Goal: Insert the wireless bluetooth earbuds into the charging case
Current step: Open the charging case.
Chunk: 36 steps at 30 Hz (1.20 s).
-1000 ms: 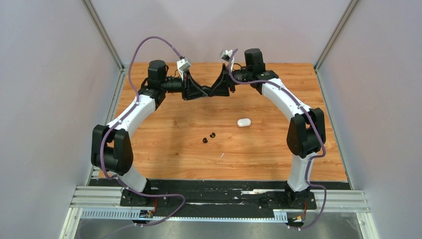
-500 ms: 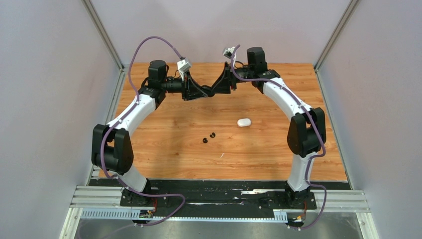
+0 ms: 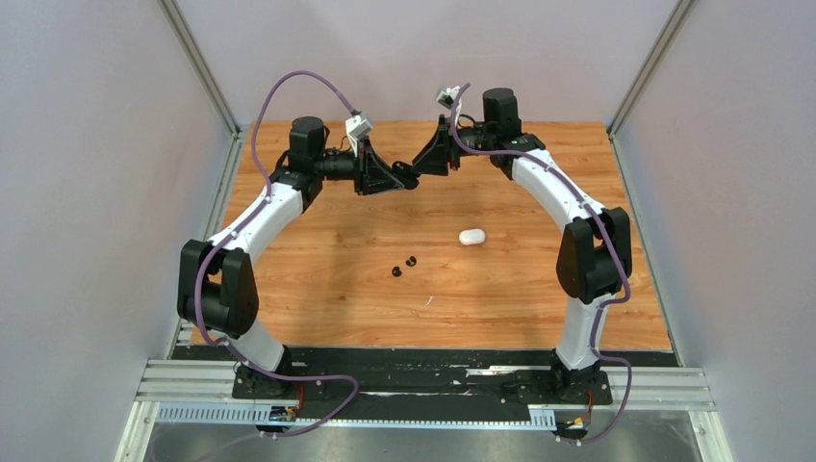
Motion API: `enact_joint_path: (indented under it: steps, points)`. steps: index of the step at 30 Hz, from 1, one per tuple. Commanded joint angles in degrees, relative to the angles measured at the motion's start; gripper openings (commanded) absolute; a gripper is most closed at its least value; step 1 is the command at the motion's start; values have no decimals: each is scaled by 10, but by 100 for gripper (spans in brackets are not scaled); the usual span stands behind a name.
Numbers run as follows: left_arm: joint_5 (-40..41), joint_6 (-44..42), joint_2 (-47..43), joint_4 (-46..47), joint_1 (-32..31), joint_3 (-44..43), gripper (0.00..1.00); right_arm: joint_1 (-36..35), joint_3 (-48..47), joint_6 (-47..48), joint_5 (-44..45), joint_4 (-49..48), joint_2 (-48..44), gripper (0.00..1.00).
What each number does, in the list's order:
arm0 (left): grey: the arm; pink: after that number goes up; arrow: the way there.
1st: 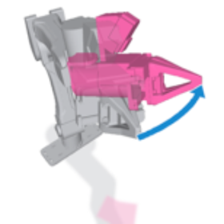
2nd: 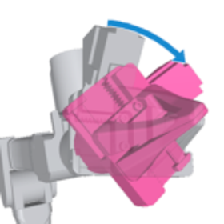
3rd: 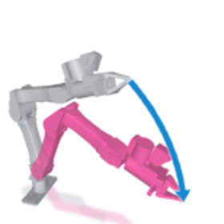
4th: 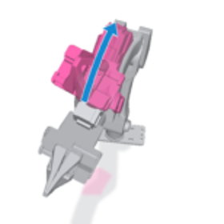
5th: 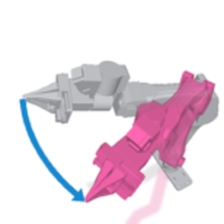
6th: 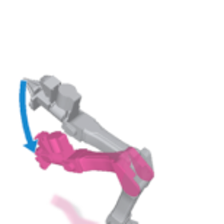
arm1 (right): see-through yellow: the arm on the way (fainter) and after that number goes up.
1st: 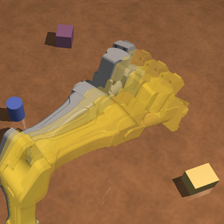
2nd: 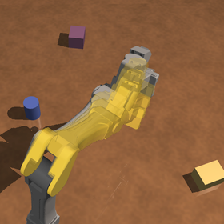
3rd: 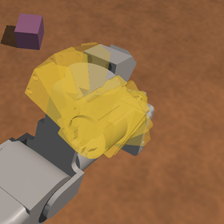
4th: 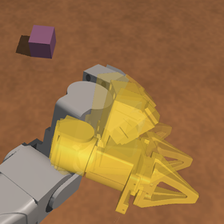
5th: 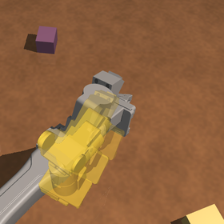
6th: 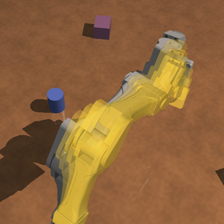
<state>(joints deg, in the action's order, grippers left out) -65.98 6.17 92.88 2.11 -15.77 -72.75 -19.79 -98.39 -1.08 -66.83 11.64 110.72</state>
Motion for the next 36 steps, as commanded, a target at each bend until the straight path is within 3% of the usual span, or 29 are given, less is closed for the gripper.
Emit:
enact_joint_path:
  steps: [1, 7, 11, 13, 16, 19, 24, 29, 33, 36]
  points:
    - [14, 44, -11, 70, -2, 8, 0, 1, 3, 7, -22, -22, -9, 39]
    - [13, 59, -9, 88, -2, 9, 0, 0, 9, 8, -23, -19, -11, 31]
    - [18, 56, -8, 84, -2, 10, 0, -2, 2, 27, -35, -20, -8, 5]
    - [23, 55, -7, 79, -2, 10, 2, -3, -1, 36, -35, -20, -8, 0]
    - [39, 50, -4, 58, -2, 7, 14, -6, -7, 53, -33, -19, -10, 0]
    - [62, 33, -5, 25, -2, 1, 42, -6, -17, 102, -6, -1, -17, 0]
    - [113, -39, -23, -125, 8, -36, 68, -7, -44, 250, 84, 98, -31, 0]
    - [144, -68, -44, -198, 38, -34, 76, -12, 15, 351, 191, 125, -77, 0]
    - [190, -107, -63, -250, 44, -10, 74, -28, 82, 414, 272, 128, -124, 0]
    - [162, -180, -84, -264, 44, 16, 68, -43, 140, 452, 317, 129, -165, 0]
